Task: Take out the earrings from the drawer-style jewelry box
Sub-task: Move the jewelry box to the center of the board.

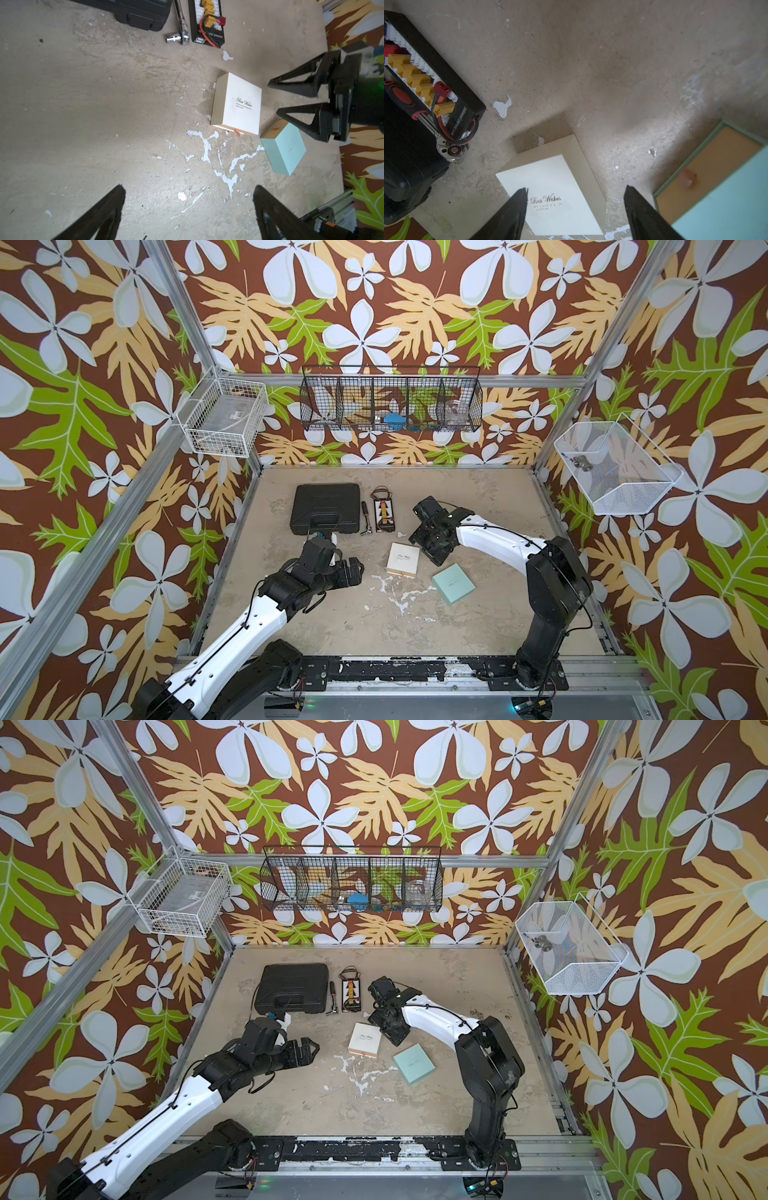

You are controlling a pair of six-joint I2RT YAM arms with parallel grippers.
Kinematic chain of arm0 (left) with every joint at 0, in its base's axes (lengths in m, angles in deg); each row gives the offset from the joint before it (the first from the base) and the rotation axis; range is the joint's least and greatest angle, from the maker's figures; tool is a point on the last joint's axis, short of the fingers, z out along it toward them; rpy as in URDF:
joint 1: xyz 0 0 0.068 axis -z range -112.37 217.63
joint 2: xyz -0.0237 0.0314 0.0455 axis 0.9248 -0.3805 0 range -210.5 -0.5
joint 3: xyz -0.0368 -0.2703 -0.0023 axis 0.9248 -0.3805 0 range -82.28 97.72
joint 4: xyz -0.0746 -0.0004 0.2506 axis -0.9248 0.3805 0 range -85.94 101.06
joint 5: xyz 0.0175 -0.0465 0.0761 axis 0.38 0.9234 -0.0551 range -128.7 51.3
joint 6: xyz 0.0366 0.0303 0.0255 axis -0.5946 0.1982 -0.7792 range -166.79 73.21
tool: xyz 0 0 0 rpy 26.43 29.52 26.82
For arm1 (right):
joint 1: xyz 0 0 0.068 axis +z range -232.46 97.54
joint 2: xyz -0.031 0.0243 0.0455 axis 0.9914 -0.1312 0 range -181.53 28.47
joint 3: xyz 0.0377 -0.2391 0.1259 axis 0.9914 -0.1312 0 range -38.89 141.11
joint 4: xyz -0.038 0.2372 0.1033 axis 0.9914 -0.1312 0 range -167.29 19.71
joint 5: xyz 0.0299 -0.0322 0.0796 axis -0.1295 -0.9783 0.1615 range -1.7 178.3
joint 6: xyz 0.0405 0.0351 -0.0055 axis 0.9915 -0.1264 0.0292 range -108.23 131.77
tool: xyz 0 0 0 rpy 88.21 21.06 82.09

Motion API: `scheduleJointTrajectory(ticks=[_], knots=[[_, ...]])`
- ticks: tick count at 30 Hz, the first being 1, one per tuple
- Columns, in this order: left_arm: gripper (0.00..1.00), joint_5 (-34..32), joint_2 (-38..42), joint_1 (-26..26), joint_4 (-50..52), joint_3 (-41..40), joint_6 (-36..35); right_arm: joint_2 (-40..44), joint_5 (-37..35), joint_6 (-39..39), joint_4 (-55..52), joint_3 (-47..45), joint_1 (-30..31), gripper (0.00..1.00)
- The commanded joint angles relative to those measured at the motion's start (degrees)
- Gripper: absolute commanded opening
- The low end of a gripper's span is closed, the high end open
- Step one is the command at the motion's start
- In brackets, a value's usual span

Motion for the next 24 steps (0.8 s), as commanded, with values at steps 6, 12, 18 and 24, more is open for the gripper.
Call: scheduleJointTrajectory(ticks=[6, 12, 18, 24], knots=[[0.98, -6.2, -0.3, 3.2, -2.9, 0.6, -2.2, -2.7, 4.1, 5.7, 2.0, -0.4, -0.4, 0.81], [0.98, -4.6, 0.1, 3.2, -3.0, 0.5, -0.8, -4.0, 4.6, 7.0, 1.3, 1.0, -0.6, 0.79], [0.98, -4.0, 1.9, 3.2, -3.1, -0.1, -0.1, -4.2, 4.9, 8.5, 3.1, 0.6, -0.9, 0.83], [0.97, -3.0, 2.3, 3.2, -3.2, -0.5, 1.4, -4.2, 6.1, 10.6, 5.0, -0.3, -1.1, 0.91]])
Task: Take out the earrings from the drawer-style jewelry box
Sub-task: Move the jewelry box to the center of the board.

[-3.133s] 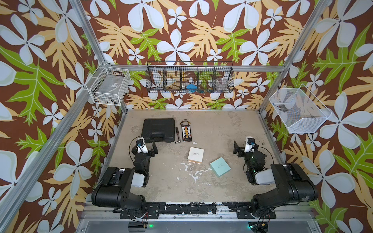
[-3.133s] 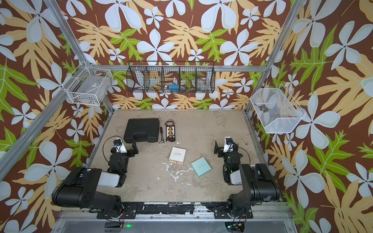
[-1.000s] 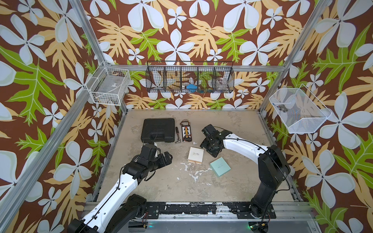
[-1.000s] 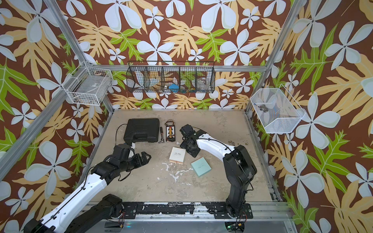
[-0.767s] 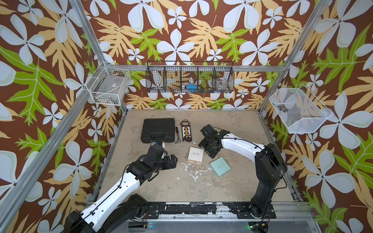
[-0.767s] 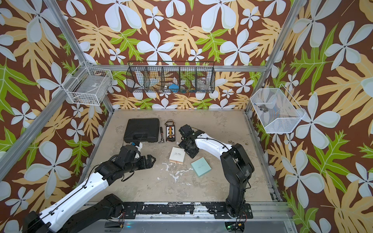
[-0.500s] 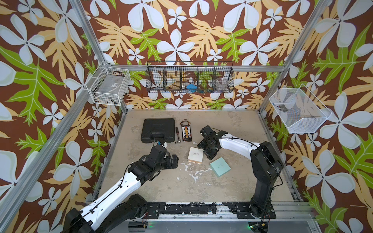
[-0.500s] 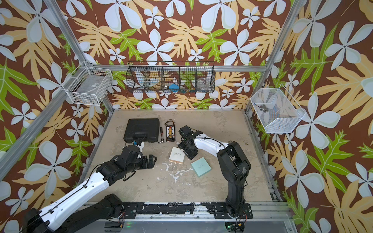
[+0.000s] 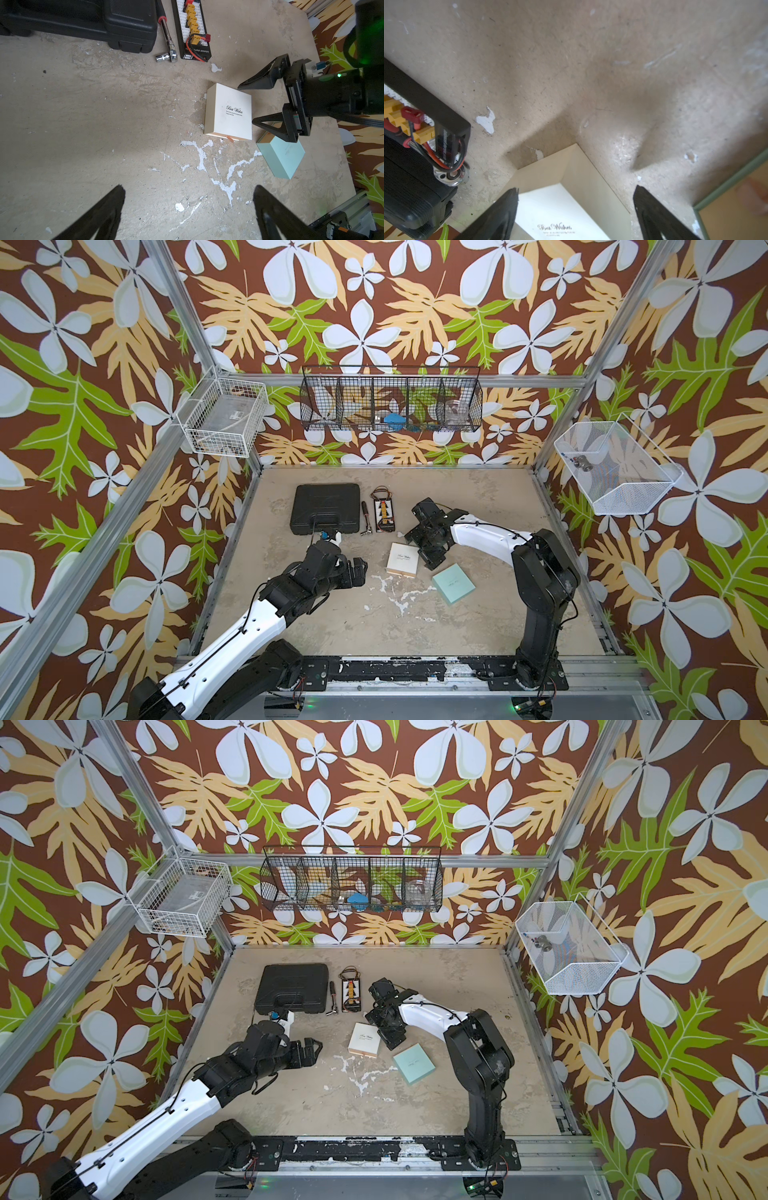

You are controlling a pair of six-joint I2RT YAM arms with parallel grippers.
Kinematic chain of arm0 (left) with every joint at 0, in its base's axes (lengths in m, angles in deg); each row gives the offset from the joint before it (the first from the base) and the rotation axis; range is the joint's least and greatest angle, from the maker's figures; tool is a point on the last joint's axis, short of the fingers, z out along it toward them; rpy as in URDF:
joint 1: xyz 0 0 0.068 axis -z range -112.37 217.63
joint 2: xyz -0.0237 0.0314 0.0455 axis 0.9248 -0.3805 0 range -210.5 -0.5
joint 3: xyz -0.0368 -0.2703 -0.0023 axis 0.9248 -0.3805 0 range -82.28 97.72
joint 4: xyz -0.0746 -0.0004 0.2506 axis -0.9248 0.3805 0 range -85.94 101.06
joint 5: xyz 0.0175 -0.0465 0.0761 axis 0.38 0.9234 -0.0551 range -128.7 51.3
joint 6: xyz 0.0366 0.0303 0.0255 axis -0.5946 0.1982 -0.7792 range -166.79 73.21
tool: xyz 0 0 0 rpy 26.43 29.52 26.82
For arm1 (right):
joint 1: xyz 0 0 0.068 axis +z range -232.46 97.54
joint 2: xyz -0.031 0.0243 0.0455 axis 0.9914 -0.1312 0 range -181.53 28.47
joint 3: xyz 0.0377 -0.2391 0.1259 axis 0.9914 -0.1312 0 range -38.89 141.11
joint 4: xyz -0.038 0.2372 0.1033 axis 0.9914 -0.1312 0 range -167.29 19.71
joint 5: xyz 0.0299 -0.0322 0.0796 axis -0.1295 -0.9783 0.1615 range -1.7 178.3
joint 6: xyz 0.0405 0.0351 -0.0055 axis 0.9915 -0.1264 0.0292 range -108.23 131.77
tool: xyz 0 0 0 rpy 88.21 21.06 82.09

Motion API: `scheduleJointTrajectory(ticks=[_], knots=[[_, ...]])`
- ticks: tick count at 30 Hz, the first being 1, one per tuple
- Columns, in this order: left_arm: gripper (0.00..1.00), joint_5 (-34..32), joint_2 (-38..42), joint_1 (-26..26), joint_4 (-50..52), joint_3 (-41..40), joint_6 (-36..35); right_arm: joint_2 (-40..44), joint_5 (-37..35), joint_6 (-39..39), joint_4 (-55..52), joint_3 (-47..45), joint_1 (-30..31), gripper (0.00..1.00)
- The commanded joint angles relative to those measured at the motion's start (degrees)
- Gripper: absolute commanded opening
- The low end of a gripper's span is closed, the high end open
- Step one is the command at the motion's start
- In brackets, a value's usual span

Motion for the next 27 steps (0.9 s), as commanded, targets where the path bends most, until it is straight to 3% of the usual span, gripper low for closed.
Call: scheduleJointTrajectory(ticks=[1, 6, 18, 27], knots=[[0.97, 1.1, 0.1, 0.1, -0.4, 0.1, 1.0, -0.1, 0.5, 1.7, 1.1, -0.2, -0.2, 0.92], [0.97, 1.4, 0.2, 0.2, -0.5, 0.0, 1.0, -0.9, 1.8, 3.4, 1.6, -0.3, -0.6, 0.92], [0.96, 1.5, 0.2, 0.2, -0.4, -0.4, 2.2, -3.3, 3.1, 4.7, 0.7, 2.8, 1.7, 0.73], [0.96, 2.9, 0.3, 0.2, -1.3, -2.2, 7.5, -4.8, 4.4, 5.3, 2.0, 3.6, 5.3, 0.71]])
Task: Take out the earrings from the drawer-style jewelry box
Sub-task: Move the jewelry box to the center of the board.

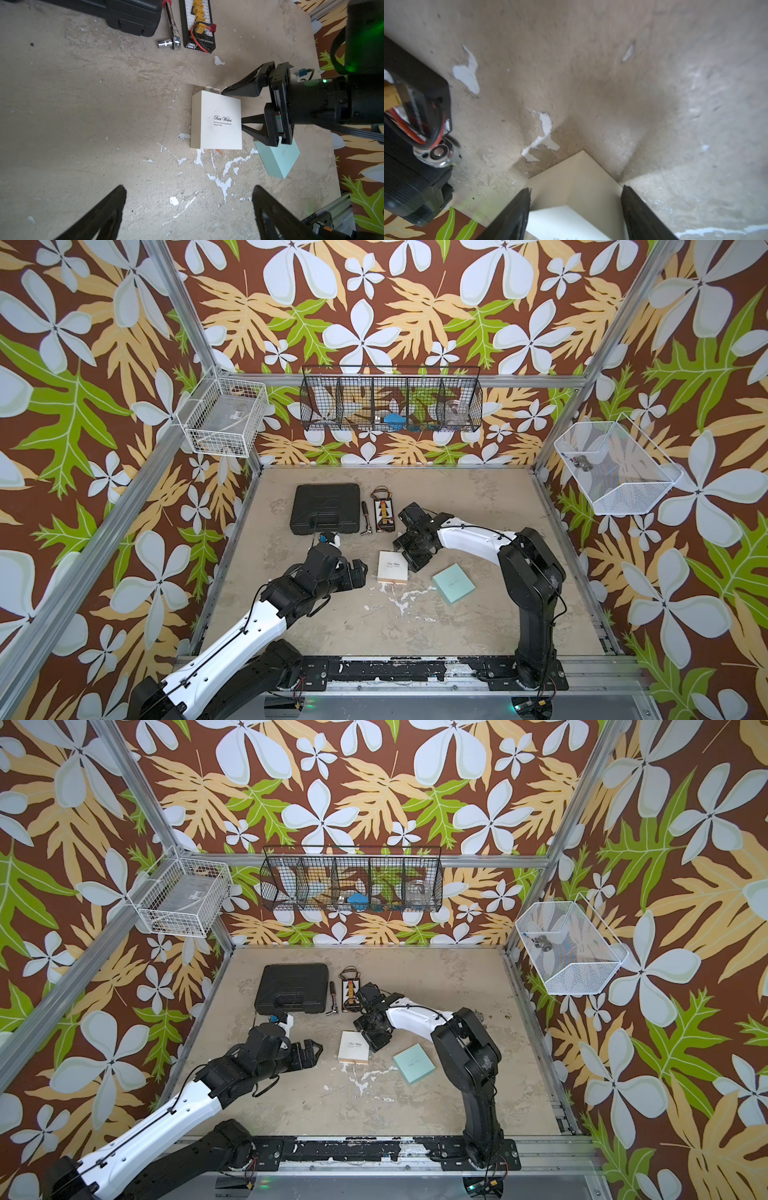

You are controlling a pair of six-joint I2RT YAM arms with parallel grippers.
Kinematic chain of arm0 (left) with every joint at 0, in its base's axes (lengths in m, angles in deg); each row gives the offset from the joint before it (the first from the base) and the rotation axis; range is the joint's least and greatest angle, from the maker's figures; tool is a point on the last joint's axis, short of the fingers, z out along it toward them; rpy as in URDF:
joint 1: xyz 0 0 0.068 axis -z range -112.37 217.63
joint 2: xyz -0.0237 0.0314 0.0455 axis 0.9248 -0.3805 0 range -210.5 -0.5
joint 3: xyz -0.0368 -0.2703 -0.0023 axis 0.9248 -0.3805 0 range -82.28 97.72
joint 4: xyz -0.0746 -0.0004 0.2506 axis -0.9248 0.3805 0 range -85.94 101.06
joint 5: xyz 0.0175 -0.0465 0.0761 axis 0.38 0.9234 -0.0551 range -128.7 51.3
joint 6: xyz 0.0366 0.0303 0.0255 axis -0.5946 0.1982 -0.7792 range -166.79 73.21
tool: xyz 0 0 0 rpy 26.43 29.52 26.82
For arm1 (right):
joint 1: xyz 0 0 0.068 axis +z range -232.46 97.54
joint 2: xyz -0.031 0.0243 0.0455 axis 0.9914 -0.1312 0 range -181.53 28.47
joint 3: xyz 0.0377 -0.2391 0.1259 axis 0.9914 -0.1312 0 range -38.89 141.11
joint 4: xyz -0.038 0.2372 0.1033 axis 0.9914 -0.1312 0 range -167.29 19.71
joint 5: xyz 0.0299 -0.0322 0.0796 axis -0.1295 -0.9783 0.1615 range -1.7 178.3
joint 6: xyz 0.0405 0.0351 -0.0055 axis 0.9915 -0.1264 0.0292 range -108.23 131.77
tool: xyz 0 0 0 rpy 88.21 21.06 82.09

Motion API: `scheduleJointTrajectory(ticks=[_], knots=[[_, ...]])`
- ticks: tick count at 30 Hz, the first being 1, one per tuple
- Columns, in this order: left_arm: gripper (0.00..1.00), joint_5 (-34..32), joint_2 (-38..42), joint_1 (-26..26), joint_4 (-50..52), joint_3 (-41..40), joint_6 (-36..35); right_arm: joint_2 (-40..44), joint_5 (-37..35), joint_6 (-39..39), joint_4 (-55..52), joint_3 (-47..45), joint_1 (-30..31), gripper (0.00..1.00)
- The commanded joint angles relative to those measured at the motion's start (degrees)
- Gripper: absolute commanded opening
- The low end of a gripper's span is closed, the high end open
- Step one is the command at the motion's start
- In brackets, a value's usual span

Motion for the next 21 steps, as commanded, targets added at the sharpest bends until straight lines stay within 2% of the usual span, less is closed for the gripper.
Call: scheduleJointTrajectory(ticks=[1, 8, 14, 17, 21], knots=[[0.96, 1.7, 0.1, 0.1, -1.4, -0.7, 3.7, -0.7, 0.2, 0.4, 0.2, 0.7, 0.9, 0.71], [0.94, 4.0, -0.2, 0.1, -2.9, -3.7, 8.2, -2.6, 2.4, -1.5, 1.5, 2.7, 3.5, 0.7], [0.94, 6.3, -0.1, 0.1, -5.8, -5.9, 11.8, -1.0, -0.4, -6.3, -0.7, 4.0, 4.4, 0.72], [0.93, 7.6, -0.3, 0.1, -7.8, -6.7, 13.6, 2.3, -4.7, -10.4, -2.6, 3.3, 4.3, 0.74], [0.92, 8.3, -1.6, 0.1, -9.4, -6.6, 14.5, 9.7, -13.5, -19.7, -4.4, 0.5, 4.5, 0.75]])
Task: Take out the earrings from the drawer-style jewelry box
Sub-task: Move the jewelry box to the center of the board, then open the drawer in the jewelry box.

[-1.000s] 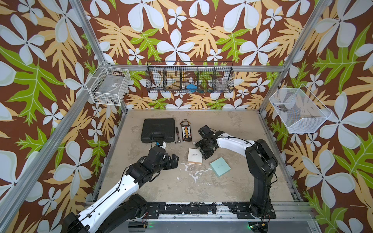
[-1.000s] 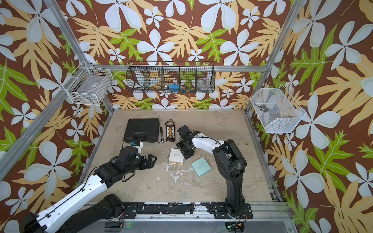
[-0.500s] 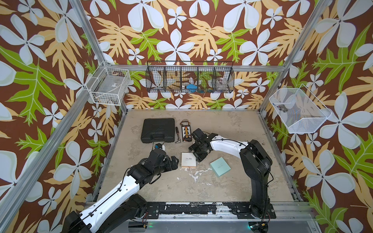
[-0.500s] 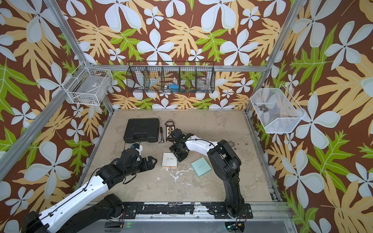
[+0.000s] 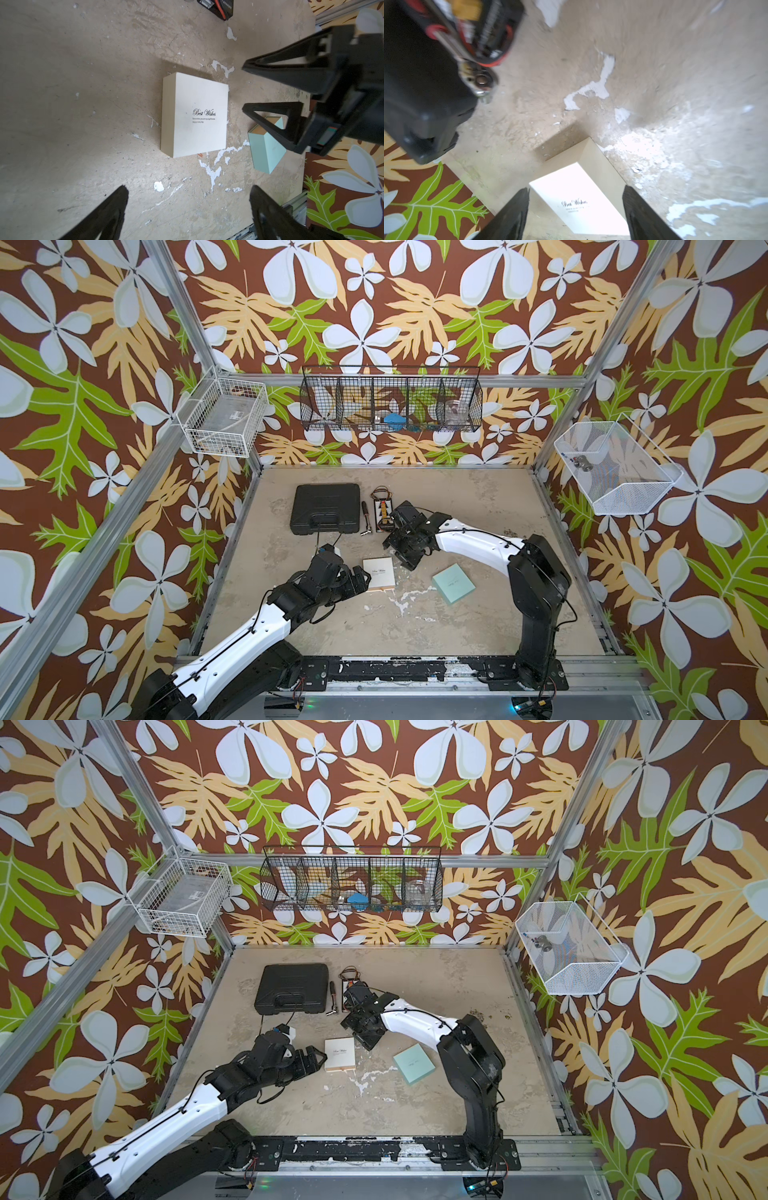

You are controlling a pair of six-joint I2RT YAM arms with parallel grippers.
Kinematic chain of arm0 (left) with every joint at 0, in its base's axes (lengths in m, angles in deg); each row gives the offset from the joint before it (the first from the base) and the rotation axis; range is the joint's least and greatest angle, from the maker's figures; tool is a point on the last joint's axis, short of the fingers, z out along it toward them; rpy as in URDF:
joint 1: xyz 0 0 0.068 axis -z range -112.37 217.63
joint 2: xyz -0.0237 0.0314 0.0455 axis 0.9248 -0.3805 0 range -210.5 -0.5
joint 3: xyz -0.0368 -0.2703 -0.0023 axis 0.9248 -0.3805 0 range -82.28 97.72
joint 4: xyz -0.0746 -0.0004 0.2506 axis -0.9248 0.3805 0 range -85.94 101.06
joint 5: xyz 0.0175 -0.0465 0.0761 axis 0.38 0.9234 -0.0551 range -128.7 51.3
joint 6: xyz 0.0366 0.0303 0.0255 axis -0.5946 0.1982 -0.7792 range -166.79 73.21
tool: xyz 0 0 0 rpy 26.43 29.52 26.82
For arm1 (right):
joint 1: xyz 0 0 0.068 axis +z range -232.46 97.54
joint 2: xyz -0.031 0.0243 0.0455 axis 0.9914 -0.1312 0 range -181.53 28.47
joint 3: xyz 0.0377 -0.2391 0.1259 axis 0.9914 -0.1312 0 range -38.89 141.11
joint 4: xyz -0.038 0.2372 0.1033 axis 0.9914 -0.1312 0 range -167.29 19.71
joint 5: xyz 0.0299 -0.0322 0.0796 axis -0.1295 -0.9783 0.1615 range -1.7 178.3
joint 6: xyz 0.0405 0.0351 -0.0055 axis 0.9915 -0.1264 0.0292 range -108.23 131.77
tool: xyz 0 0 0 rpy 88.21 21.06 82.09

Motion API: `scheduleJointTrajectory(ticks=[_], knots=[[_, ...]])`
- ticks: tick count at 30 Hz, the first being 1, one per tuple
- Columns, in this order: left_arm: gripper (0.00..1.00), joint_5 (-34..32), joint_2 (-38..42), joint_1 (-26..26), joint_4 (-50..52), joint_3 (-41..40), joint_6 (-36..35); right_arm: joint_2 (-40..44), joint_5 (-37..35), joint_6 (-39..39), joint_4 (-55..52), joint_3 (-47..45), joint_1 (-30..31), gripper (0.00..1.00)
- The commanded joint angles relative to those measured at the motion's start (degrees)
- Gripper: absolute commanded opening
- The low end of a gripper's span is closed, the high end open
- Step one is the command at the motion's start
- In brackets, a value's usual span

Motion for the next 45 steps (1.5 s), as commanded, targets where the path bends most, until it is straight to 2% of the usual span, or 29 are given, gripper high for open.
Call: scheduleJointTrajectory(ticks=[1, 4, 6, 9, 14, 18, 24, 30, 40, 45], knots=[[0.92, 1.3, -1.0, 0.1, -3.2, 0.1, 1.6, 5.7, -9.4, -11.0, -1.9, -3.5, 0.2, 0.74], [0.9, 3.0, -2.7, 0.1, -5.7, -0.5, 3.0, 14.5, -12.7, -21.1, 3.1, -11.8, 1.2, 0.69], [0.87, 4.9, -4.1, 0.1, -8.5, -1.7, 4.5, 20.7, -14.1, -29.2, 7.5, -18.1, 2.8, 0.57], [0.83, 6.1, -6.3, 0.1, -11.0, -2.6, 6.1, 30.4, -14.4, -38.6, 12.8, -27.9, 6.4, 0.57], [0.81, 6.2, -10.0, 0.0, -12.8, -2.2, 6.5, 39.9, -12.6, -42.8, 20.3, -40.2, 12.9, 0.55], [0.74, 6.5, -12.3, -0.1, -14.7, -2.5, 7.1, 38.0, -8.8, -42.4, 26.5, -44.3, 15.3, 0.52], [0.7, 5.7, -15.0, -0.4, -17.0, -3.4, 6.6, 32.4, -5.9, -42.7, 31.9, -44.9, 15.5, 0.49], [0.66, 6.3, -17.9, -0.5, -21.4, -4.4, 7.2, 26.3, -2.7, -40.0, 37.5, -44.7, 15.5, 0.46], [0.57, 9.7, -21.3, -0.5, -29.9, -6.2, 11.6, 18.2, -2.3, -37.2, 43.6, -42.9, 14.5, 0.45], [0.56, 10.0, -21.6, -0.4, -30.0, -5.5, 12.1, 16.3, -1.2, -36.4, 46.7, -43.7, 12.3, 0.44]])
